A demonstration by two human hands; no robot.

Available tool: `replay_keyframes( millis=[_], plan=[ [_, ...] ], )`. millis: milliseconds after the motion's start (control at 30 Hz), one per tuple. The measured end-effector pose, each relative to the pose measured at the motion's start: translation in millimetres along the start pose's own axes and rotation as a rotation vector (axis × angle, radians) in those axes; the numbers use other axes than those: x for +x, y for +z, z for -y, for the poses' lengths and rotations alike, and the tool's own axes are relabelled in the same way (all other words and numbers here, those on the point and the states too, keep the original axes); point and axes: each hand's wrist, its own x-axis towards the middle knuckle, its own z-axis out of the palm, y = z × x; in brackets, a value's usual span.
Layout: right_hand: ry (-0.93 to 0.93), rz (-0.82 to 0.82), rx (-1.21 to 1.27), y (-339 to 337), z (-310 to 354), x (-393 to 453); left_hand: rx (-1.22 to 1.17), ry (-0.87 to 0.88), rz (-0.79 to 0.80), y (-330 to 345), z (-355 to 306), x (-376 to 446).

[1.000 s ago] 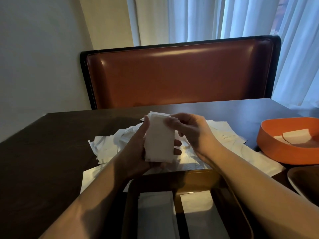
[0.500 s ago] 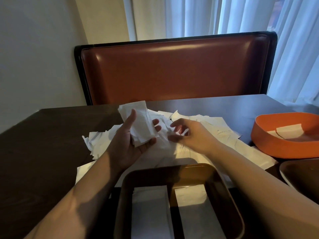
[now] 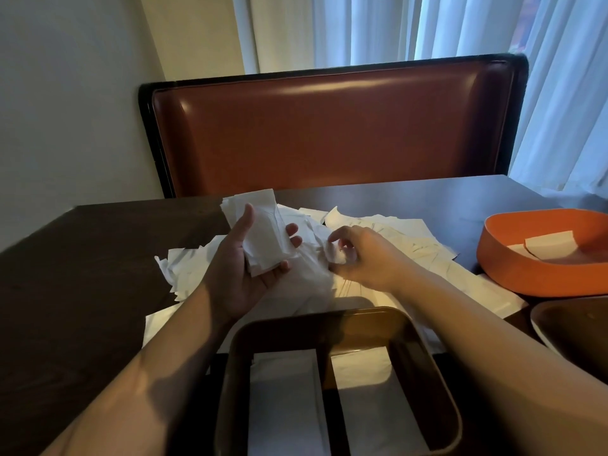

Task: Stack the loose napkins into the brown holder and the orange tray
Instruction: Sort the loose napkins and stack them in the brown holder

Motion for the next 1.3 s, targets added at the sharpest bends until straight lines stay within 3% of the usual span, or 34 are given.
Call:
replay_keyframes(
  millis=[167,333,467,633,767,833,900,967,1100,1300],
  plan=[
    [0.009,-0.149,-0.046,2.8,-2.9,-0.3,-0.028,-0.015,0.013,0.6,1.0,1.3],
    [0.050,-0.297,0.190,-1.4,-0.6,-0.3,-0.033,-0.020,0.018,0.8,0.9,0.8],
    [-0.018,-0.337,0.387,-8.1,4.6,-3.0,-0.029,-0.012,-0.001,-0.1,1.7,1.3],
    [-0.056,-0.192,0.676,-15.8,27.9,-12.4,0.001,-0.002,-0.016,-1.7,3.0,3.9],
    [-0.100,-0.006,1.127,-28.2,47.8,-23.3,0.076,0.032,-0.048,-2.6,2.4,4.3],
    [-0.070,0.138,1.397,-35.7,50.9,-24.6,0.096,0.034,-0.073,-2.4,2.2,4.5],
    [-0.110,0.316,1.484,-42.7,54.2,-25.1,0.117,0.040,-0.060,-1.9,0.9,2.1],
    [-0.178,0.394,1.366,-46.6,57.5,-26.3,0.127,-0.008,0.045,-1.9,0.4,0.7],
    [-0.215,0.040,0.799,-34.7,64.5,-21.4,0.147,-0.134,0.149,-1.5,-1.1,-3.0],
    [-0.288,-0.230,0.645,-23.9,68.3,-12.4,0.151,-0.136,0.315,-0.2,-0.2,-4.9]
  ],
)
